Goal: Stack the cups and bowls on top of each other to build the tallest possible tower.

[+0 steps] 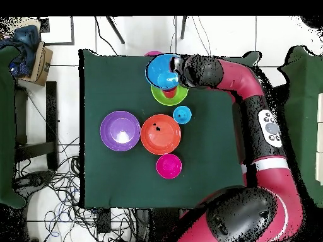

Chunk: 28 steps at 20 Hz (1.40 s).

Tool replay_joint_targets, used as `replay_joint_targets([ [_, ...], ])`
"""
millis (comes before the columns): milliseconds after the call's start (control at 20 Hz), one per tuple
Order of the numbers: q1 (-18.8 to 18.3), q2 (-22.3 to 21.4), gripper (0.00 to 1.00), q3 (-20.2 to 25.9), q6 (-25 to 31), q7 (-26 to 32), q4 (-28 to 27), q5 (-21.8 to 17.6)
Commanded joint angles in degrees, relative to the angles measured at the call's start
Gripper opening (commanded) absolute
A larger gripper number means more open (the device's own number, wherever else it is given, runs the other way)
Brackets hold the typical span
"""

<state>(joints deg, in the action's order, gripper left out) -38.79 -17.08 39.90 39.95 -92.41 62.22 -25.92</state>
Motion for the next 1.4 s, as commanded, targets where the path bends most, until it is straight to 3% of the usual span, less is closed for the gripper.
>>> replay_joint_targets([
  [50, 0.32, -0.09, 1.0, -2.72, 5.02, 2.99, 2.55, 0.32],
  [600, 0.18, -1.04, 1.0, -2.36, 5.71, 2.98, 4.68, 1.18],
  [900, -0.4, -5.25, 1.0, -1.77, 7.66, 3.13, 13.36, 2.84],
  [1150, 1.02, -7.2, 1.0, -3.1, 7.71, 3.22, 17.88, 1.53],
  [1400, 2.67, -5.94, 1.0, -4.42, 8.58, 3.26, 16.33, 0.43],
])
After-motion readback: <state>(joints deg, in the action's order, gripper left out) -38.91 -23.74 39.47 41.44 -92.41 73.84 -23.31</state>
